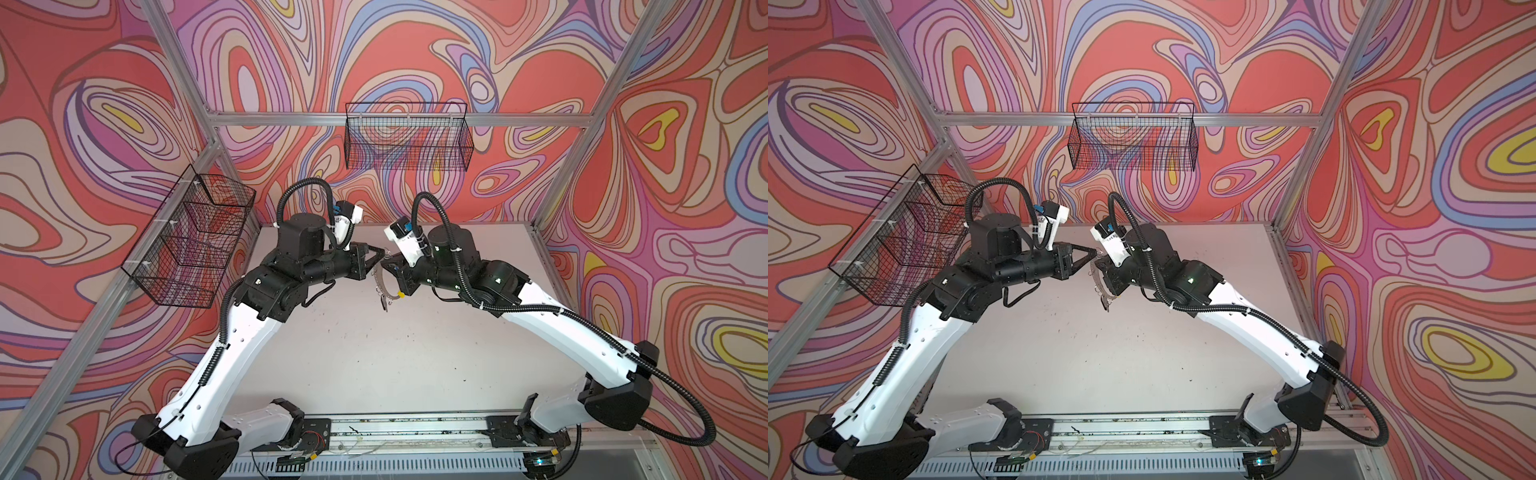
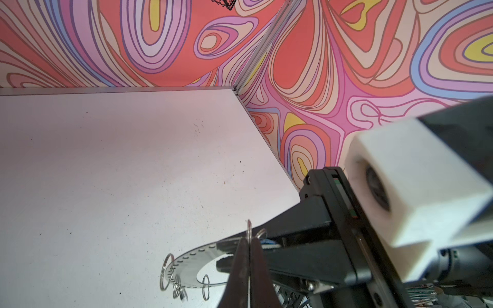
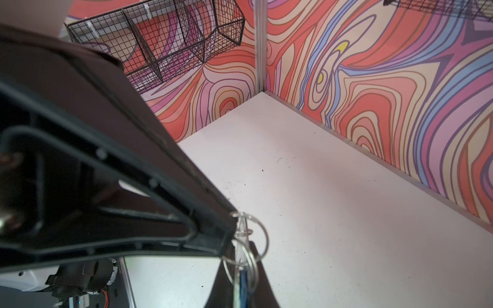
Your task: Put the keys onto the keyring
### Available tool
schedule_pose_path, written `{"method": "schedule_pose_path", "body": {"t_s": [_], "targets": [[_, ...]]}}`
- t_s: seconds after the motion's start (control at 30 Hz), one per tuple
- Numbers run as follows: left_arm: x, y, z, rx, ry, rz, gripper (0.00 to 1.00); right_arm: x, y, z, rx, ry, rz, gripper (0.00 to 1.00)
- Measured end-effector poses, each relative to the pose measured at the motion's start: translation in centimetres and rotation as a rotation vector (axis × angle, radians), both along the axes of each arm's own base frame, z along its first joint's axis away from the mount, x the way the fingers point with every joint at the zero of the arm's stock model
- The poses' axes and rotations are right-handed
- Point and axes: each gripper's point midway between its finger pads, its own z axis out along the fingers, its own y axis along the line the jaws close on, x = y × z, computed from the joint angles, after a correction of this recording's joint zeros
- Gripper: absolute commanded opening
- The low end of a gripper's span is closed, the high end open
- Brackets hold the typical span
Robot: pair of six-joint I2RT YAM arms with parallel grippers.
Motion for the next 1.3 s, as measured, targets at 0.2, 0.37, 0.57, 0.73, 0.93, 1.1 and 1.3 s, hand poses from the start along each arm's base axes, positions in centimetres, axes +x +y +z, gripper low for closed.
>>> {"method": "schedule_pose_path", "body": {"t_s": [0.2, 0.37, 0.57, 0.73, 0.93, 1.1, 1.3], "targets": [[-0.4, 0.4, -0.9, 0.006, 0.066, -0.102, 0.00, -0.2, 0.2, -0.6, -0.044, -0.045, 0.016, 0.00], [-0.6, 0.5, -3.0, 0.021, 0.127, -0.142, 0.00, 0.1, 0.1, -2.6, -0.104, -0.062, 0.013, 0.00], [-0.7, 0.9, -3.6, 0.005, 0.148, -0.135, 0.00, -0.3, 0.2, -3.1, -0.131, -0.071, 0.038, 0.00], [-1.0, 1.7, -3.3, 0.003, 0.156, -0.101, 0.00, -0.6, 0.4, -2.9, -0.096, -0.039, 0.058, 0.48], [-1.0, 2.7, -1.8, 0.012, 0.129, -0.063, 0.00, -0.7, -0.3, -2.8, -0.061, 0.019, 0.064, 0.67], [-1.3, 2.8, -1.7, 0.026, 0.123, -0.071, 0.00, -1.8, -0.3, -1.2, -0.043, 0.033, 0.108, 0.69], [-1.6, 2.8, -1.5, 0.050, 0.115, -0.093, 0.00, -2.0, 0.4, 3.2, 0.008, -0.020, 0.146, 0.69]]}}
